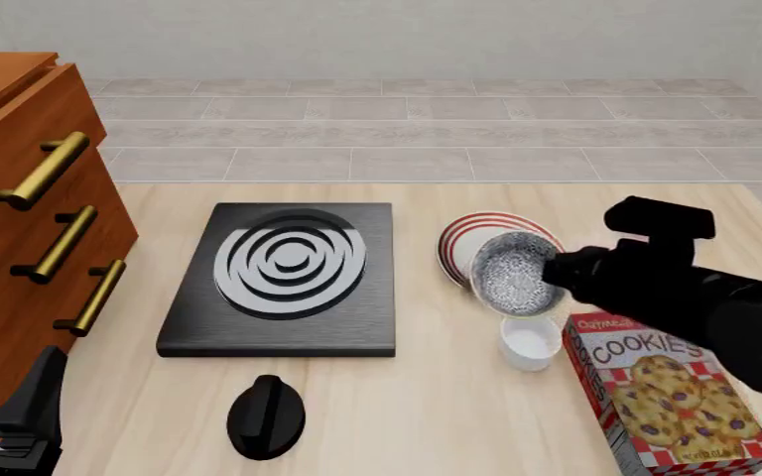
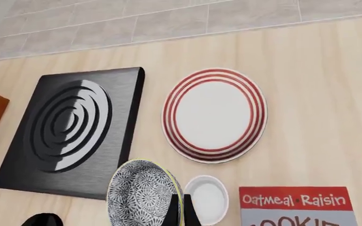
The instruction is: Pick the akita bowl next to the ramekin and place it on the plate.
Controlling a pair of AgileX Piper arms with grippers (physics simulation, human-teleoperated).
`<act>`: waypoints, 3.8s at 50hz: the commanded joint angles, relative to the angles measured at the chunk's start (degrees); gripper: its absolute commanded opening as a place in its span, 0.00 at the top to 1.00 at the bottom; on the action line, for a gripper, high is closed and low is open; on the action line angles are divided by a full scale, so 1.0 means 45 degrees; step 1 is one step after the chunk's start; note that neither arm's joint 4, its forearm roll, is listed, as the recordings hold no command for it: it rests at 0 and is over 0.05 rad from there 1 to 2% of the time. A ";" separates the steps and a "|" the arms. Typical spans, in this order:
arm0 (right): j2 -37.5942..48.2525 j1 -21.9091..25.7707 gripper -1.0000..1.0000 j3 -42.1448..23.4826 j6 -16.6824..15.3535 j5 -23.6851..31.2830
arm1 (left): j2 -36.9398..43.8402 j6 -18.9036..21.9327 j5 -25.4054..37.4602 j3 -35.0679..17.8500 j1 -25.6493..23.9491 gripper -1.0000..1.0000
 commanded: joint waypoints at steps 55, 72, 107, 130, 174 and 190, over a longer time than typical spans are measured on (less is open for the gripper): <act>0.4043 -0.1311 1.00 -0.1774 -0.0493 -0.2651 | 0.0000 0.0000 0.0000 0.0000 0.0000 0.00; 0.5109 -0.1482 1.00 -0.1969 -0.0789 -0.3137 | 0.0000 0.0000 0.0000 0.0000 0.0000 0.00; 0.6836 -0.1672 1.00 -0.2809 -0.0927 -0.3751 | 0.0000 0.0000 0.0000 0.0000 0.0000 0.00; 0.8107 -0.2083 1.00 -0.3405 -0.1578 -0.4333 | 0.0000 0.0000 0.0000 0.0000 0.0000 0.00; 0.9269 -0.2345 1.00 -0.4287 -0.1781 -0.4643 | 0.0000 0.0000 0.0000 0.0000 0.0000 0.00; 0.9593 -0.2311 1.00 -0.4319 -0.1857 -0.4724 | 0.0000 0.0000 0.0000 0.0000 0.0000 0.00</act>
